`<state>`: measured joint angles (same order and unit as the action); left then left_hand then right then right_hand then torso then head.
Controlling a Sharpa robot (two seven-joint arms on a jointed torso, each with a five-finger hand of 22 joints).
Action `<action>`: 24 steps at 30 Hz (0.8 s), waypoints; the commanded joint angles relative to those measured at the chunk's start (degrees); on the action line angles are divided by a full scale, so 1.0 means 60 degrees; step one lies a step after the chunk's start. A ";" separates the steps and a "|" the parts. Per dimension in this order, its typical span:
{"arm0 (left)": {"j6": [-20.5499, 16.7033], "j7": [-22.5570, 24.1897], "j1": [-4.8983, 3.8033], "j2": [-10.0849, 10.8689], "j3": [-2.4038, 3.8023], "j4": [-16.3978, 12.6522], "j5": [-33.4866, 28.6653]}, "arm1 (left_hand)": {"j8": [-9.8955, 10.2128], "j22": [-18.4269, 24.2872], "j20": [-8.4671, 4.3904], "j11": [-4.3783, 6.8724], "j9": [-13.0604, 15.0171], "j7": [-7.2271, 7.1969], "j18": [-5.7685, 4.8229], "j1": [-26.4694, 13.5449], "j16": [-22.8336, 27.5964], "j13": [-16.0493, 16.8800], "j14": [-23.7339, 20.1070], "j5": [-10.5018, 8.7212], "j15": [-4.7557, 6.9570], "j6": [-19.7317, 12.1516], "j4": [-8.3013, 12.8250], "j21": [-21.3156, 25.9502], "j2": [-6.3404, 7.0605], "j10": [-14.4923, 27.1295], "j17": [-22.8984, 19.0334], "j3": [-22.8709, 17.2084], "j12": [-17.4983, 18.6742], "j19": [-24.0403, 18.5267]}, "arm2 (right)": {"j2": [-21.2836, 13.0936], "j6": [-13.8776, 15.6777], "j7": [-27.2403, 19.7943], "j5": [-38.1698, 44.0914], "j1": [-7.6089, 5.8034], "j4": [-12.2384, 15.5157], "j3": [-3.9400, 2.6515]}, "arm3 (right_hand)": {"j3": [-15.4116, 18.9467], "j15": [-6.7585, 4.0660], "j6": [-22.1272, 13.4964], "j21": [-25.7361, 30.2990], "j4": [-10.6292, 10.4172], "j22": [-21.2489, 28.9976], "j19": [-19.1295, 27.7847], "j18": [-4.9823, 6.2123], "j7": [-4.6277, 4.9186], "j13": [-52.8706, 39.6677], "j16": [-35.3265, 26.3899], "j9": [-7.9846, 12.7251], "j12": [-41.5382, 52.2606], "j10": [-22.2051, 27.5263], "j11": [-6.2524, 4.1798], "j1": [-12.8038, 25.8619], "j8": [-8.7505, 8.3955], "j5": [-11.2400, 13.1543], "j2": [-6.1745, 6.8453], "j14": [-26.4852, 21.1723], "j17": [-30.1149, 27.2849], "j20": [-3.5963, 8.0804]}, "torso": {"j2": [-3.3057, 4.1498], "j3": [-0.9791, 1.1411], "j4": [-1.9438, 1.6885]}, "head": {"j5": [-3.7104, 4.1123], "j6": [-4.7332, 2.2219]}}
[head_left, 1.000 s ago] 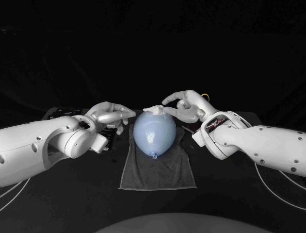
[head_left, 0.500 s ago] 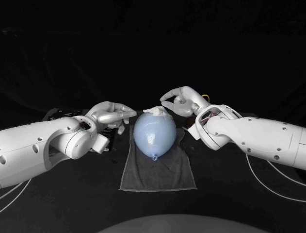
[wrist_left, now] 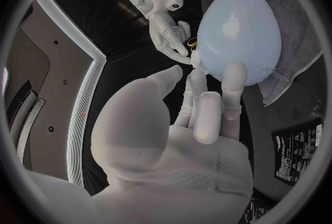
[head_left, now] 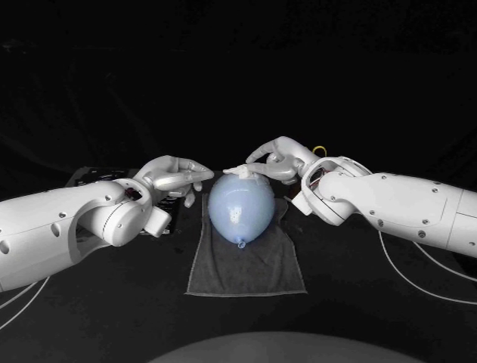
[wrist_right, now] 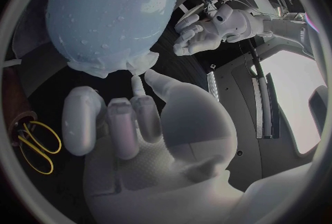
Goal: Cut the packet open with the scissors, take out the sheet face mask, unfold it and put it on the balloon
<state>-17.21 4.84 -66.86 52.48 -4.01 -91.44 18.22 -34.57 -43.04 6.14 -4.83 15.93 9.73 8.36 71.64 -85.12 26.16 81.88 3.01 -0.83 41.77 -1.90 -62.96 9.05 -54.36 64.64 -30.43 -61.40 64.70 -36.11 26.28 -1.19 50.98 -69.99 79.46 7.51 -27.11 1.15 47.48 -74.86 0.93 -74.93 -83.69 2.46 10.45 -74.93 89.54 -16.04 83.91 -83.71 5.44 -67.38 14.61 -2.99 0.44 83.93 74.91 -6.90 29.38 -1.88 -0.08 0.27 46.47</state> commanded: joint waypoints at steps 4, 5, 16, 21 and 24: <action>-0.0010 0.0133 -0.0009 -0.0016 0.0010 -0.0024 -0.0061 | -0.0042 -0.0011 -0.0001 0.0002 -0.0014 -0.0005 0.0130 0.0091 0.0038 -0.0016 -0.0045 -0.0038 -0.0003 0.0066 0.0012 0.0046 0.0005 0.0086 0.0036 0.0021 0.0045 -0.0084 | 0.0084 -0.0645 0.0211 -0.0183 -0.0020 -0.0108 -0.0008 | 0.0070 0.0075 0.0024 0.0088 -0.0170 -0.1754 0.0006 0.0149 0.0050 -0.1370 0.0050 0.0030 -0.0034 0.0009 0.0066 0.0138 -0.0104 0.0041 -0.0002 0.0985 0.2424 -0.0063 | -0.0005 0.0010 0.0009 | 0.0001 -0.0012; -0.0008 0.0131 -0.0009 -0.0017 0.0010 -0.0024 -0.0061 | -0.0042 -0.0011 -0.0001 0.0002 -0.0014 -0.0005 0.0130 0.0091 0.0038 -0.0016 -0.0045 -0.0038 -0.0003 0.0066 0.0012 0.0046 0.0005 0.0086 0.0036 0.0021 0.0045 -0.0084 | 0.0100 -0.0675 0.0224 -0.0197 -0.0021 -0.0125 -0.0008 | 0.0090 0.0078 0.0024 0.0094 -0.0202 -0.1752 0.0009 0.0150 0.0054 -0.1366 0.0049 0.0034 -0.0037 0.0013 0.0070 0.0155 -0.0119 0.0041 -0.0002 0.0984 0.2421 -0.0064 | -0.0005 0.0011 0.0010 | -0.0001 -0.0012; 0.0014 0.0108 -0.0009 -0.0023 0.0010 -0.0023 -0.0063 | -0.0041 -0.0018 -0.0001 0.0001 -0.0017 -0.0004 0.0129 0.0090 0.0040 -0.0019 -0.0048 -0.0037 -0.0003 0.0069 0.0003 0.0042 -0.0004 0.0086 0.0028 0.0023 0.0046 -0.0081 | 0.0220 -0.0736 0.0268 -0.0347 -0.0038 -0.0305 -0.0008 | 0.0130 0.0085 0.0070 0.0076 -0.0329 -0.1757 0.0003 0.0146 0.0060 -0.1373 0.0051 0.0042 -0.0024 0.0007 0.0077 0.0164 -0.0162 0.0040 -0.0070 0.0986 0.2427 -0.0074 | -0.0006 0.0009 0.0006 | 0.0010 -0.0001; 0.0025 0.0094 -0.0009 -0.0021 0.0010 -0.0028 -0.0065 | -0.0039 -0.0022 -0.0002 -0.0001 -0.0020 -0.0002 0.0127 0.0087 0.0039 -0.0021 -0.0048 -0.0038 -0.0003 0.0071 -0.0008 0.0040 -0.0014 0.0085 0.0028 0.0025 0.0047 -0.0078 | 0.0257 -0.0725 0.0263 -0.0423 -0.0049 -0.0393 -0.0008 | 0.0127 0.0085 0.0106 0.0068 -0.0362 -0.1759 0.0001 0.0145 0.0055 -0.1380 0.0053 0.0039 -0.0016 0.0000 0.0075 0.0145 -0.0164 0.0040 -0.0108 0.0987 0.2433 -0.0075 | -0.0002 0.0008 0.0000 | 0.0014 -0.0002; 0.0033 0.0085 -0.0010 -0.0020 0.0010 -0.0028 -0.0066 | -0.0039 -0.0022 -0.0002 -0.0001 -0.0020 -0.0002 0.0127 0.0087 0.0039 -0.0021 -0.0048 -0.0038 -0.0003 0.0071 -0.0008 0.0040 -0.0014 0.0085 0.0028 0.0025 0.0047 -0.0078 | 0.0276 -0.0740 0.0260 -0.0478 -0.0053 -0.0437 -0.0008 | 0.0129 0.0085 0.0123 0.0070 -0.0371 -0.1758 0.0002 0.0146 0.0051 -0.1373 0.0053 0.0037 -0.0021 0.0006 0.0073 0.0138 -0.0161 0.0039 -0.0115 0.0988 0.2433 -0.0076 | -0.0001 0.0008 0.0000 | 0.0011 0.0005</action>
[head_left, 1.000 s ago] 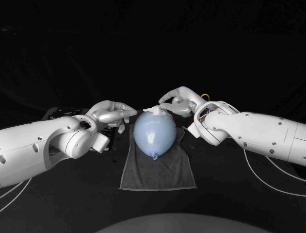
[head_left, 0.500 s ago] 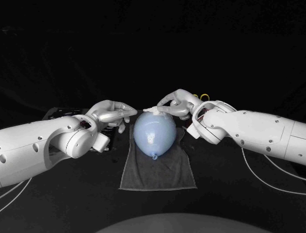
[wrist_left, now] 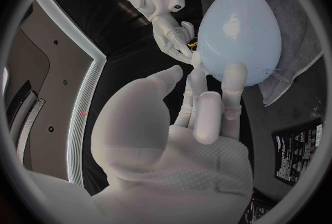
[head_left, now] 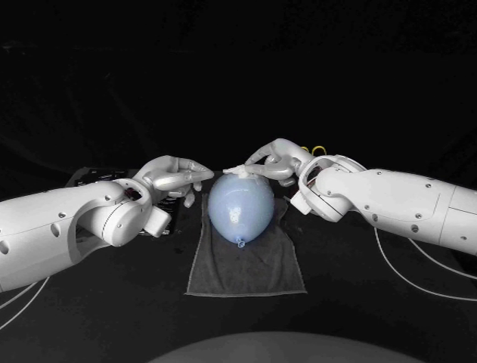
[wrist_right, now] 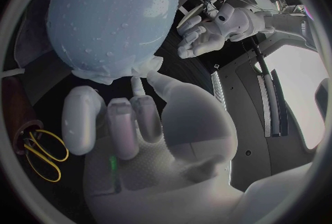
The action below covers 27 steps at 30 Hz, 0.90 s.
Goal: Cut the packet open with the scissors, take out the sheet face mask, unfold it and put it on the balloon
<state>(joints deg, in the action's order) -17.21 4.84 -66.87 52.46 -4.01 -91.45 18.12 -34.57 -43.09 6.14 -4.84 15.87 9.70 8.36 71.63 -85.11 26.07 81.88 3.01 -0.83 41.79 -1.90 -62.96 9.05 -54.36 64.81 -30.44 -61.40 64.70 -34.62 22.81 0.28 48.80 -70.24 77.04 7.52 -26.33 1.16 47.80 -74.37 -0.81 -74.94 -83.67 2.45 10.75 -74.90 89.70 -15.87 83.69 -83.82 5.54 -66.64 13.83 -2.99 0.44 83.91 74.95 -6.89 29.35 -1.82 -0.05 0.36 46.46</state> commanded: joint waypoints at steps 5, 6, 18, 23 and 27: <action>0.0049 0.0078 -0.0009 -0.0016 0.0009 -0.0035 -0.0051 | -0.0037 -0.0016 -0.0002 0.0000 -0.0015 0.0005 0.0127 0.0086 0.0037 -0.0010 -0.0048 -0.0037 -0.0004 0.0070 -0.0023 0.0038 -0.0032 0.0086 0.0003 0.0026 0.0049 -0.0076 | 0.0038 -0.0164 -0.0024 -0.0294 -0.0017 -0.0063 -0.0009 | 0.0032 0.0034 0.0427 -0.0083 -0.0171 -0.1777 -0.0032 0.0137 -0.0105 -0.1419 0.0038 -0.0067 0.0064 -0.0020 -0.0022 -0.0066 0.0122 0.0041 -0.0183 0.1002 0.2467 -0.0059 | 0.0001 -0.0004 -0.0002 | -0.0006 0.0009; 0.0053 0.0077 -0.0009 -0.0016 0.0009 -0.0036 -0.0051 | -0.0037 -0.0016 -0.0002 0.0000 -0.0015 0.0005 0.0127 0.0086 0.0037 -0.0010 -0.0048 -0.0037 -0.0004 0.0070 -0.0023 0.0038 -0.0032 0.0086 0.0003 0.0026 0.0049 -0.0076 | 0.0034 -0.0155 -0.0059 -0.0327 -0.0018 -0.0054 -0.0009 | 0.0032 -0.0019 0.0607 -0.0118 -0.0159 -0.1787 -0.0047 0.0133 -0.0186 -0.1434 0.0047 -0.0120 0.0081 -0.0038 -0.0091 -0.0156 0.0229 0.0040 -0.0204 0.1011 0.2496 -0.0026 | 0.0000 -0.0004 -0.0001 | -0.0008 0.0008; 0.0084 0.0075 -0.0009 -0.0016 0.0009 -0.0023 -0.0070 | -0.0032 -0.0008 -0.0002 0.0004 -0.0024 0.0001 0.0128 0.0114 0.0040 -0.0018 -0.0055 -0.0037 -0.0004 0.0075 -0.0028 0.0043 -0.0062 0.0090 -0.0016 0.0015 0.0054 -0.0081 | -0.0132 0.0339 -0.0942 -0.0625 -0.0016 0.0376 -0.0007 | -0.0375 -0.0767 0.1523 -0.0528 0.0649 -0.1907 -0.0247 0.0041 -0.1099 -0.1899 0.0051 -0.1727 0.0489 -0.0539 -0.0922 -0.0946 0.2413 0.0035 -0.0113 0.1014 0.2508 0.0677 | -0.0001 0.0001 0.0000 | 0.0003 0.0011; 0.0094 0.0077 -0.0009 -0.0012 0.0009 -0.0022 -0.0074 | -0.0031 -0.0003 -0.0002 0.0006 -0.0027 0.0000 0.0129 0.0128 0.0042 -0.0021 -0.0059 -0.0037 -0.0003 0.0076 -0.0026 0.0046 -0.0069 0.0092 -0.0026 0.0011 0.0056 -0.0084 | -0.0263 0.0633 -0.1203 -0.0682 -0.0009 0.0627 -0.0007 | -0.0541 -0.0797 0.1389 -0.0595 0.0697 -0.1928 -0.0279 0.0025 -0.1128 -0.1970 0.0051 -0.1999 0.0547 -0.0601 -0.0953 -0.0874 0.2690 0.0035 -0.0061 0.1014 0.2508 0.0711 | 0.0003 0.0000 0.0010 | 0.0004 0.0008; 0.0103 0.0090 -0.0009 -0.0006 0.0009 -0.0022 -0.0087 | -0.0030 -0.0015 -0.0002 0.0007 -0.0028 -0.0001 0.0127 0.0138 0.0042 -0.0022 -0.0059 -0.0038 -0.0002 0.0076 -0.0023 0.0040 -0.0073 0.0094 -0.0025 0.0008 0.0057 -0.0077 | -0.0425 0.0772 -0.1300 -0.0705 0.0001 0.0908 -0.0006 | -0.0599 -0.0807 0.1363 -0.0657 0.0722 -0.1946 -0.0306 0.0011 -0.1140 -0.2010 0.0051 -0.2079 0.0583 -0.0634 -0.0964 -0.0857 0.2775 0.0035 -0.0039 0.1014 0.2508 0.0721 | 0.0003 0.0000 0.0009 | 0.0001 0.0005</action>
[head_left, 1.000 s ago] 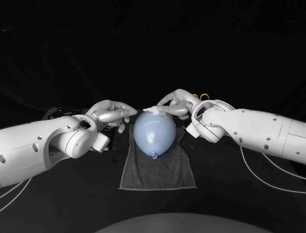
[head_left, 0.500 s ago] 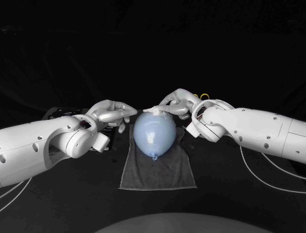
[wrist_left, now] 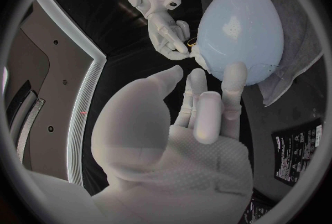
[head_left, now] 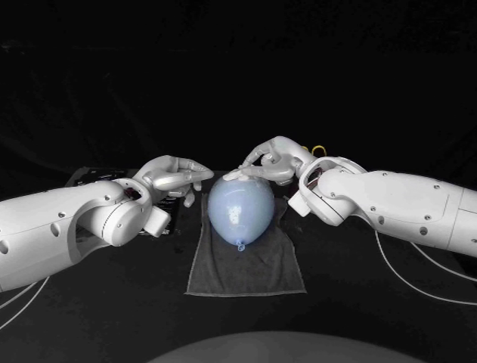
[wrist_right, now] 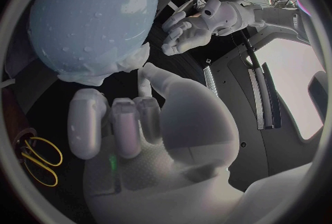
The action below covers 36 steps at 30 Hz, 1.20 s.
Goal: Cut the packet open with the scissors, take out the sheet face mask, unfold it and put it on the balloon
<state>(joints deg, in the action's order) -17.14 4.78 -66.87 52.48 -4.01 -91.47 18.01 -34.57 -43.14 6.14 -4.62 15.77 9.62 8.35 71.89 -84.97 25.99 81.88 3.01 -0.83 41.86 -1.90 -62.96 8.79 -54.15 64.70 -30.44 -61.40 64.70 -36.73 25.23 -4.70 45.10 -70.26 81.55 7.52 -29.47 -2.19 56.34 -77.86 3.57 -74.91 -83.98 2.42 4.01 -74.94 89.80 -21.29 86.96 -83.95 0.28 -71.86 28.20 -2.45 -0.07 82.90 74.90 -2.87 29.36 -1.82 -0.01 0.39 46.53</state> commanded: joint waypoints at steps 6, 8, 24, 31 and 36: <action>0.0086 0.0121 -0.0009 0.0006 0.0010 -0.0013 -0.0080 | -0.0028 0.0006 -0.0003 -0.0028 -0.0014 0.0011 0.0131 0.0114 0.0020 -0.0012 -0.0062 -0.0037 -0.0001 0.0066 -0.0019 0.0047 -0.0038 0.0062 -0.0014 0.0002 0.0060 -0.0085 | -0.0385 0.0090 -0.0364 0.0111 0.0026 0.0768 -0.0004 | -0.0167 -0.0266 -0.0081 -0.0124 0.0037 -0.1967 -0.0276 0.0006 -0.0037 -0.2038 0.0034 -0.1303 0.0068 -0.0642 -0.0106 0.0036 0.0514 -0.0057 0.0081 0.1183 0.2516 0.0068 | -0.0005 0.0002 0.0006 | -0.0021 0.0027; 0.0081 0.0135 -0.0009 0.0010 0.0010 -0.0007 -0.0083 | -0.0028 0.0006 -0.0003 -0.0028 -0.0014 0.0011 0.0131 0.0114 0.0020 -0.0012 -0.0062 -0.0037 -0.0001 0.0066 -0.0019 0.0047 -0.0038 0.0062 -0.0014 0.0002 0.0060 -0.0085 | -0.0518 -0.0037 -0.0282 0.0264 0.0038 0.1031 -0.0001 | -0.0189 -0.0270 -0.0086 -0.0135 0.0044 -0.1970 -0.0281 0.0004 -0.0041 -0.2053 0.0034 -0.1338 0.0081 -0.0654 -0.0111 0.0047 0.0550 -0.0056 0.0088 0.1183 0.2516 0.0072 | -0.0007 -0.0001 0.0002 | -0.0011 0.0021; 0.0070 0.0317 -0.0008 0.0016 0.0010 0.0021 -0.0088 | 0.0004 0.0031 0.0000 -0.0049 -0.0061 0.0033 0.0132 0.0224 0.0046 -0.0100 -0.0110 -0.0037 -0.0012 0.0059 -0.0015 0.0062 -0.0062 0.0215 -0.0136 -0.0029 0.0195 -0.0102 | -0.1157 0.1479 -0.0287 0.0918 0.0156 0.1886 0.0021 | -0.0060 0.0155 -0.1666 0.0083 -0.0310 -0.1909 -0.0207 0.0016 0.0636 -0.1679 0.0034 -0.1059 -0.0296 -0.0339 0.0425 0.0590 -0.0525 -0.0045 0.0343 0.1183 0.2516 -0.0154 | -0.0009 0.0000 -0.0019 | -0.0039 -0.0085; 0.0112 0.0383 -0.0007 0.0028 0.0010 0.0013 -0.0088 | 0.0010 0.0062 0.0005 -0.0056 -0.0075 0.0040 0.0137 0.0233 0.0053 -0.0145 -0.0125 -0.0038 -0.0019 0.0061 -0.0031 0.0080 -0.0062 0.0265 -0.0171 -0.0029 0.0264 -0.0123 | -0.0769 0.1709 -0.0087 0.0732 0.0067 0.1062 0.0007 | 0.0250 0.0487 -0.2056 0.0054 -0.0484 -0.1917 -0.0221 0.0010 0.1011 -0.1682 0.0034 -0.0625 -0.0287 -0.0323 0.0793 0.0666 -0.1486 -0.0053 0.0522 0.1183 0.2516 -0.0456 | 0.0016 -0.0006 -0.0008 | -0.0049 -0.0102; 0.0139 0.0397 -0.0007 0.0011 0.0010 0.0005 -0.0088 | 0.0010 0.0051 0.0006 -0.0057 -0.0076 0.0040 0.0135 0.0234 0.0053 -0.0148 -0.0125 -0.0038 -0.0020 0.0061 -0.0033 0.0074 -0.0062 0.0268 -0.0171 -0.0029 0.0270 -0.0117 | -0.0453 0.1359 0.0380 0.0708 0.0014 0.0477 0.0001 | 0.0252 0.0537 -0.2037 0.0011 -0.0638 -0.1929 -0.0236 0.0010 0.1062 -0.1693 0.0034 -0.0506 -0.0273 -0.0329 0.0842 0.0654 -0.1716 -0.0055 0.0317 0.1183 0.2516 -0.0533 | 0.0005 -0.0014 -0.0014 | -0.0053 -0.0089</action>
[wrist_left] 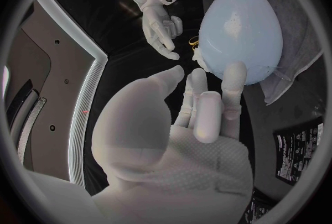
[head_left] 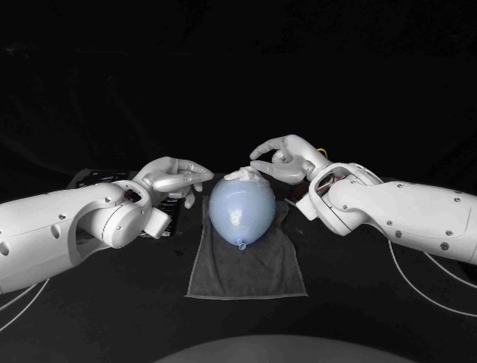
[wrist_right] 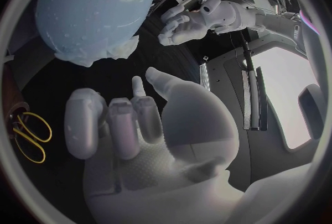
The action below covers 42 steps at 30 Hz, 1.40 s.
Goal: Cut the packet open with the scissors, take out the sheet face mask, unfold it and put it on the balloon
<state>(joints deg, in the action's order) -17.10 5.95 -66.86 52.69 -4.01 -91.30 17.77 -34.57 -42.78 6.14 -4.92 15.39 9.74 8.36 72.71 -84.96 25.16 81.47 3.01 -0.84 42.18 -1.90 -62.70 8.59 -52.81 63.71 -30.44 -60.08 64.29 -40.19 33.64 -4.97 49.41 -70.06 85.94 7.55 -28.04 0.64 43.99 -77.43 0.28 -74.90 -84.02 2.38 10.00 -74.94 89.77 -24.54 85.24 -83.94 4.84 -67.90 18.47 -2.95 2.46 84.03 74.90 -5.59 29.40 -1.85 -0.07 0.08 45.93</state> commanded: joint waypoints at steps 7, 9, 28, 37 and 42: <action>0.0159 0.0201 -0.0009 -0.0051 0.0010 -0.0025 -0.0048 | 0.0011 -0.0013 0.0007 -0.0008 -0.0016 0.0022 0.0133 0.0097 0.0049 -0.0020 -0.0052 -0.0038 -0.0020 0.0009 -0.0039 0.0028 -0.0031 0.0053 0.0008 -0.0029 0.0064 -0.0047 | 0.0495 -0.0733 0.0928 -0.0056 -0.0041 -0.0854 -0.0008 | 0.0257 0.0127 0.0069 -0.0160 -0.0400 -0.1957 -0.0264 0.0009 0.0121 -0.1746 0.0038 0.0222 0.0072 -0.0370 0.0148 0.0144 -0.0428 0.0032 -0.0106 0.0996 0.2517 -0.0194 | -0.0006 -0.0006 -0.0001 | 0.0006 0.0003; 0.0166 0.0201 -0.0009 -0.0060 0.0010 -0.0024 -0.0048 | 0.0011 -0.0013 0.0007 -0.0008 -0.0016 0.0022 0.0133 0.0097 0.0049 -0.0020 -0.0052 -0.0038 -0.0020 0.0009 -0.0039 0.0028 -0.0031 0.0053 0.0008 -0.0029 0.0064 -0.0047 | 0.0570 -0.0842 0.0972 -0.0093 -0.0043 -0.0931 -0.0008 | 0.0303 0.0131 0.0129 -0.0223 -0.0490 -0.1974 -0.0288 -0.0001 0.0118 -0.1782 0.0038 0.0252 0.0109 -0.0402 0.0148 0.0169 -0.0473 0.0032 -0.0141 0.0996 0.2517 -0.0210 | -0.0003 -0.0006 -0.0001 | 0.0006 -0.0003; 0.0193 0.0189 -0.0009 -0.0103 0.0010 -0.0019 -0.0048 | 0.0013 -0.0042 0.0008 -0.0010 -0.0020 0.0024 0.0127 0.0098 0.0046 -0.0035 -0.0049 -0.0038 -0.0022 0.0009 -0.0048 0.0011 -0.0037 0.0061 0.0018 -0.0031 0.0084 -0.0032 | 0.0963 -0.1929 0.1240 -0.0326 -0.0046 -0.1263 -0.0011 | 0.0752 0.0080 0.0650 -0.0389 -0.1092 -0.2017 -0.0343 -0.0022 0.0016 -0.1884 0.0038 0.0424 0.0215 -0.0494 0.0072 0.0273 -0.0691 0.0031 -0.0176 0.0996 0.2517 -0.0215 | -0.0006 0.0004 0.0003 | 0.0025 0.0036; 0.0201 0.0185 -0.0009 -0.0109 0.0010 -0.0023 -0.0048 | 0.0013 -0.0042 0.0008 -0.0010 -0.0020 0.0024 0.0127 0.0098 0.0046 -0.0035 -0.0049 -0.0038 -0.0022 0.0009 -0.0048 0.0011 -0.0037 0.0061 0.0018 -0.0031 0.0084 -0.0032 | 0.1025 -0.2181 0.1328 -0.0252 -0.0045 -0.1328 -0.0010 | 0.0808 0.0016 0.0962 -0.0385 -0.1155 -0.2014 -0.0334 -0.0018 -0.0075 -0.1889 0.0038 0.0455 0.0220 -0.0497 -0.0006 0.0068 -0.0693 0.0031 -0.0239 0.0996 0.2517 -0.0169 | -0.0002 0.0002 0.0001 | 0.0036 0.0044; 0.0196 0.0183 -0.0009 -0.0106 0.0010 -0.0027 -0.0048 | 0.0015 -0.0054 0.0010 -0.0011 -0.0025 0.0025 0.0125 0.0105 0.0044 -0.0049 -0.0047 -0.0037 -0.0023 0.0008 -0.0053 0.0003 -0.0044 0.0064 0.0024 -0.0034 0.0101 -0.0025 | 0.1075 -0.2189 0.1346 -0.0212 -0.0043 -0.1362 -0.0010 | 0.0724 -0.0040 0.1144 -0.0400 -0.1079 -0.2017 -0.0336 -0.0021 -0.0149 -0.1896 0.0038 0.0485 0.0227 -0.0503 -0.0073 -0.0239 -0.0714 0.0030 -0.0380 0.0996 0.2517 -0.0122 | -0.0003 0.0002 0.0001 | 0.0039 0.0058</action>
<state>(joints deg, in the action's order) -16.77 6.30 -66.86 52.16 -4.01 -91.33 17.72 -34.57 -42.98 6.15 -4.94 15.32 9.70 8.36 72.92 -84.90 24.92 81.47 3.01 -0.84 42.19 -2.00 -62.69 8.36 -52.83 63.76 -30.54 -59.73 64.29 -33.86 22.08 2.74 47.56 -70.29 77.80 7.54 -23.35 0.97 50.52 -79.54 -6.16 -74.90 -83.88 2.38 8.98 -74.91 89.61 -21.70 86.37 -83.96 4.78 -68.92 14.33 -2.96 0.09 83.77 74.90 -6.69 29.36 -1.83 -0.05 0.31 46.23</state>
